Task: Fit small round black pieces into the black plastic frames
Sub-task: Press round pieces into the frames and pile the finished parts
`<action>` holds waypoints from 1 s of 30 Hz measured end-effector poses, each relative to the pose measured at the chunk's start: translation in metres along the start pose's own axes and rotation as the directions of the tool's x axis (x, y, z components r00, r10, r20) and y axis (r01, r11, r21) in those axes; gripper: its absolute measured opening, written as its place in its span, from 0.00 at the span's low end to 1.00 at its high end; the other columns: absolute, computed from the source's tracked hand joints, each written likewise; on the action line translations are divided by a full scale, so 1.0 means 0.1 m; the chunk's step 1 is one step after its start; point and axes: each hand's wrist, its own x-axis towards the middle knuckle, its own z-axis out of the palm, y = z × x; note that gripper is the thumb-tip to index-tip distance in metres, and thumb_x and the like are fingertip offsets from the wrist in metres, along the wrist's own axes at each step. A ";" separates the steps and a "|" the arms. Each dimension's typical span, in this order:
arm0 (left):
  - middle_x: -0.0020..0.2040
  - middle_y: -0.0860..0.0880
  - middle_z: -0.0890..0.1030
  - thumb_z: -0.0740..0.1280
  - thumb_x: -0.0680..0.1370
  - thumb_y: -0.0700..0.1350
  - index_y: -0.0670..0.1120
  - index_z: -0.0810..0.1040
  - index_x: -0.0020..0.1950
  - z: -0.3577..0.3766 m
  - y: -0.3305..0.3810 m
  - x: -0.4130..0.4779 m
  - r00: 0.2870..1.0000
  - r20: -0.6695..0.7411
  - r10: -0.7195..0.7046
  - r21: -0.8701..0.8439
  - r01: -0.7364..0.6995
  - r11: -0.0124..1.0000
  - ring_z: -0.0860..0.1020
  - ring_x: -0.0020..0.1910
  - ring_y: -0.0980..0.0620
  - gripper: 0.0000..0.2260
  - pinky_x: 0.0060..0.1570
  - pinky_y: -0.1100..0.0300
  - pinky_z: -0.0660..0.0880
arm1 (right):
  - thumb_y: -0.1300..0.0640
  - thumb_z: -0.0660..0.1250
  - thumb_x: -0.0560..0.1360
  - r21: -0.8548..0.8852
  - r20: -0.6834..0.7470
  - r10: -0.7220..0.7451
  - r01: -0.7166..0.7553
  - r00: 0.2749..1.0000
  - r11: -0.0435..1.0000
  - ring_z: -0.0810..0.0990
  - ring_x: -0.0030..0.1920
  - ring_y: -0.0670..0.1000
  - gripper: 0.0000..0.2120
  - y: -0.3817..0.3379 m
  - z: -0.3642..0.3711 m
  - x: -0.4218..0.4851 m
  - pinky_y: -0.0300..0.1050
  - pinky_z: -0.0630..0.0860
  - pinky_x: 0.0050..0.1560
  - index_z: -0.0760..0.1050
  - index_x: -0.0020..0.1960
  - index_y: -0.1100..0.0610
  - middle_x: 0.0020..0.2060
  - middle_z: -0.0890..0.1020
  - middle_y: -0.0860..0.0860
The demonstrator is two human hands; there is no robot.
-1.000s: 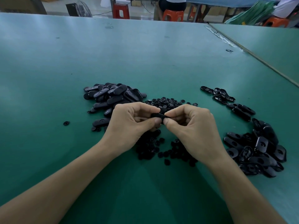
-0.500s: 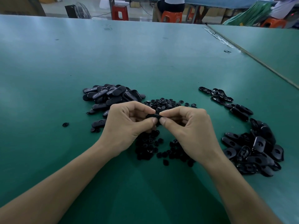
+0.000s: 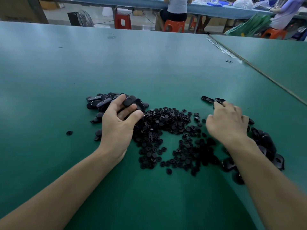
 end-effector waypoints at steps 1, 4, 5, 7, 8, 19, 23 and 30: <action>0.59 0.52 0.80 0.69 0.77 0.31 0.44 0.67 0.76 -0.01 0.00 0.00 1.000 -0.010 -0.003 0.021 0.003 1.000 0.81 0.55 0.63 0.28 0.59 0.59 0.78 | 0.58 0.57 0.80 -0.031 0.025 0.016 -0.015 1.000 0.999 0.59 0.75 0.59 0.20 0.00 0.00 0.02 0.59 0.57 0.72 0.68 0.71 0.56 0.75 0.64 0.56; 0.70 0.50 0.75 0.69 0.78 0.33 0.45 0.59 0.81 -0.03 -0.02 0.03 1.000 -0.010 -0.015 0.046 0.015 0.999 0.78 0.62 0.64 0.34 0.61 0.60 0.77 | 0.58 0.56 0.79 -0.076 0.024 0.021 -0.019 0.999 0.997 0.66 0.67 0.61 0.09 -0.01 0.03 0.06 0.58 0.62 0.66 0.73 0.54 0.58 0.66 0.73 0.56; 0.73 0.50 0.73 0.70 0.78 0.33 0.45 0.58 0.81 -0.04 -0.03 0.03 1.000 -0.003 -0.015 0.052 0.015 0.999 0.77 0.64 0.64 0.35 0.62 0.60 0.76 | 0.59 0.56 0.79 -0.075 0.004 0.004 -0.004 1.000 0.997 0.67 0.66 0.61 0.11 -0.01 0.06 0.06 0.58 0.63 0.65 0.74 0.56 0.58 0.65 0.73 0.56; 0.76 0.50 0.68 0.70 0.78 0.33 0.47 0.56 0.81 -0.05 -0.04 0.02 1.000 0.014 0.002 0.061 -0.003 0.998 0.76 0.65 0.64 0.37 0.60 0.61 0.77 | 0.59 0.57 0.80 -0.055 -0.053 -0.036 0.033 0.998 0.998 0.69 0.66 0.61 0.16 0.00 0.09 0.05 0.58 0.64 0.65 0.73 0.66 0.57 0.65 0.74 0.57; 0.77 0.52 0.66 0.70 0.78 0.33 0.48 0.57 0.81 -0.05 -0.04 0.01 0.999 0.024 0.022 0.072 -0.024 0.997 0.75 0.66 0.64 0.37 0.58 0.63 0.77 | 0.59 0.58 0.80 -0.047 -0.088 -0.057 0.053 0.995 0.998 0.70 0.65 0.62 0.18 0.01 0.10 0.06 0.58 0.65 0.64 0.71 0.70 0.56 0.65 0.74 0.58; 0.52 0.49 0.83 0.73 0.75 0.32 0.51 0.80 0.55 -0.01 0.00 -0.13 0.931 0.315 0.185 0.237 -0.266 0.934 0.81 0.54 0.56 0.15 0.50 0.65 0.79 | 0.61 0.61 0.83 0.049 -0.262 -0.232 0.253 0.937 0.966 0.80 0.44 0.60 0.13 0.16 0.12 0.07 0.52 0.79 0.45 0.83 0.49 0.63 0.44 0.83 0.59; 0.47 0.52 0.83 0.74 0.76 0.36 0.50 0.81 0.52 0.01 0.00 -0.17 0.922 0.321 0.218 0.266 -0.309 0.913 0.82 0.48 0.54 0.11 0.47 0.61 0.81 | 0.60 0.63 0.83 0.247 -0.402 -0.221 0.338 0.888 0.908 0.80 0.41 0.53 0.11 0.08 0.09 -0.04 0.44 0.77 0.44 0.83 0.55 0.62 0.45 0.85 0.56; 0.45 0.51 0.85 0.73 0.74 0.46 0.50 0.82 0.53 0.03 0.00 -0.21 0.921 0.338 0.192 0.278 -0.292 0.915 0.84 0.45 0.50 0.08 0.47 0.44 0.83 | 0.62 0.68 0.79 0.834 -0.269 -0.218 0.340 0.938 0.435 0.80 0.37 0.38 0.12 -0.28 0.12 -0.45 0.33 0.77 0.40 0.80 0.58 0.48 0.41 0.83 0.45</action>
